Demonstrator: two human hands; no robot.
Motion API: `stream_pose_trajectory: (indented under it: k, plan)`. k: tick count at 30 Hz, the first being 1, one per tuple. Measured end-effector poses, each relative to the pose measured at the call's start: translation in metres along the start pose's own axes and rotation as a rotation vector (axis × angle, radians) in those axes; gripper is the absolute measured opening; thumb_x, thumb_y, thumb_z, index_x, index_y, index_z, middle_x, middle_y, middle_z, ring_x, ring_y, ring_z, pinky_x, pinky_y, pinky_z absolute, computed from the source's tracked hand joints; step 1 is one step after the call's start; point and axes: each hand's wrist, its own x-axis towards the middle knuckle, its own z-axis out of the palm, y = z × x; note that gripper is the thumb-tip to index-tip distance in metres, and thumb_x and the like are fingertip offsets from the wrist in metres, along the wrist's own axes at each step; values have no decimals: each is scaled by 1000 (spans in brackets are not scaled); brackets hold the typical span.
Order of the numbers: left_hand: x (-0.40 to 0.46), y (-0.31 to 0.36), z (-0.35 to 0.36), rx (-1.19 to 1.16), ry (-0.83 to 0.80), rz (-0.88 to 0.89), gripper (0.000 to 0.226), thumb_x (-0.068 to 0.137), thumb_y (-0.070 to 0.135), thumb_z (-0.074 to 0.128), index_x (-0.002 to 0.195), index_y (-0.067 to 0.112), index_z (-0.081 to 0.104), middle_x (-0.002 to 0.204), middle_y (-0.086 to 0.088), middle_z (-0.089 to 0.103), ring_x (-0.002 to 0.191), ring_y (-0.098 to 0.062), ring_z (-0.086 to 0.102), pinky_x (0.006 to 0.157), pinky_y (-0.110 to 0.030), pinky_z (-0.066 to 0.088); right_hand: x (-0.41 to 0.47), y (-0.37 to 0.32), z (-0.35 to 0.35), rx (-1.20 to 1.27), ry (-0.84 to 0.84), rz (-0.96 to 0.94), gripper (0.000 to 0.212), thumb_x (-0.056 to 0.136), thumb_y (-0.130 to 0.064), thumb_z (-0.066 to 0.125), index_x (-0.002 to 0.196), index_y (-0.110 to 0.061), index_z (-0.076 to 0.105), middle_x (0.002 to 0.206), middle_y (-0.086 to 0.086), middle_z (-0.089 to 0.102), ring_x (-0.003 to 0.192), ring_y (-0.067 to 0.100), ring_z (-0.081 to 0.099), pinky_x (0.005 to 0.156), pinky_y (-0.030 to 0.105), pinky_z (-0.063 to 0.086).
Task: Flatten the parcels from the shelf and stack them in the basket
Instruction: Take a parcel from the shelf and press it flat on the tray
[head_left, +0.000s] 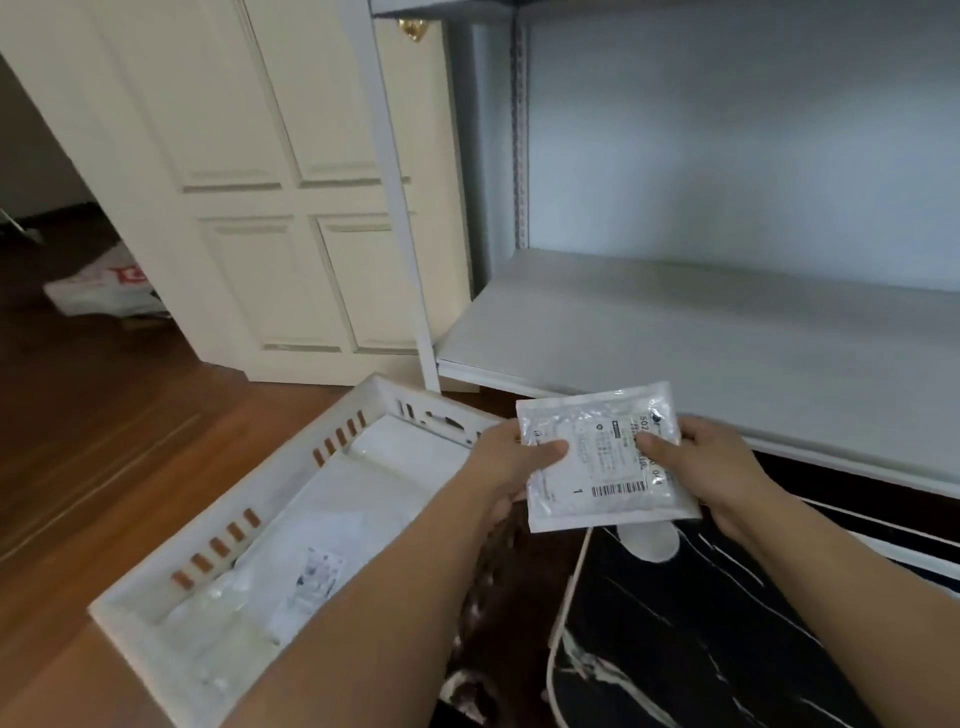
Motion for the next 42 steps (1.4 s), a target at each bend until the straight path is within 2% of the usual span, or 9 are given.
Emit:
stream_pose_trajectory:
  k: [8, 13, 18, 22, 28, 30, 36, 38, 42]
  plan:
    - [14, 5, -127, -159, 367, 52, 20, 81, -1, 72, 97, 8, 64, 97, -10, 72, 80, -23, 71, 68, -39, 59, 34, -35, 134, -4, -242, -23, 5, 87, -17, 71, 88, -16, 67, 94, 5, 74, 80, 19, 71, 70, 34, 60]
    - [40, -16, -172, -337, 429, -110, 8, 90, 10, 65, 97, 9, 64, 89, -9, 73, 73, -20, 70, 56, -32, 59, 69, -21, 186, -165, -80, -104, 17, 82, -21, 77, 84, -19, 59, 88, 1, 66, 75, 18, 63, 62, 30, 52]
    - [73, -55, -195, -324, 465, -243, 9, 90, 0, 62, 84, 5, 58, 80, -10, 63, 62, -13, 56, 48, -21, 53, 112, -1, 203, -409, -81, -232, 27, 84, -14, 72, 108, -15, 58, 100, -1, 62, 97, 19, 59, 82, 25, 41]
    - [101, -85, -188, -247, 477, -284, 41, 84, -11, 63, 116, 7, 43, 109, -21, 60, 87, -29, 67, 64, -37, 60, 134, 12, 208, -864, -210, -354, 42, 90, -20, 63, 130, -13, 53, 137, 4, 46, 125, 21, 45, 104, 29, 34]
    - [137, -118, -161, -136, 541, -371, 31, 85, -16, 52, 106, 5, 42, 104, -18, 54, 77, -32, 65, 42, -31, 54, 147, 50, 204, -1288, -330, -362, 39, 93, -34, 56, 128, -17, 52, 133, 1, 49, 122, 20, 47, 101, 36, 41]
    - [147, -124, -164, 22, 604, -356, 27, 83, -9, 52, 105, 5, 44, 102, -17, 55, 80, -34, 65, 51, -37, 58, 150, 62, 203, -1346, -420, -354, 38, 98, -31, 47, 131, -13, 49, 140, 4, 43, 138, 24, 30, 112, 40, 30]
    - [142, -117, -146, 1396, 443, -121, 61, 86, 45, 64, 138, 27, 38, 140, -10, 33, 124, -29, 41, 98, -37, 40, 157, 78, 195, -1417, -572, -381, 44, 104, -29, 26, 141, -13, 43, 161, 12, 11, 147, 32, -14, 120, 49, 1]
    - [144, -122, -138, 1465, 228, -5, 77, 85, 59, 57, 149, 40, 19, 159, -9, 3, 144, -38, 7, 116, -49, 14, 158, 78, 195, -1424, -579, -381, 45, 104, -31, 26, 144, -14, 40, 161, 14, 5, 146, 33, -17, 120, 50, -1]
    - [154, -146, -131, 1564, -94, -111, 69, 93, 65, 30, 147, 48, -10, 153, -7, -35, 137, -39, -33, 113, -62, -10, 159, 78, 197, -1446, -594, -372, 45, 105, -33, 23, 144, -16, 38, 161, 17, -3, 145, 34, -22, 119, 52, -4]
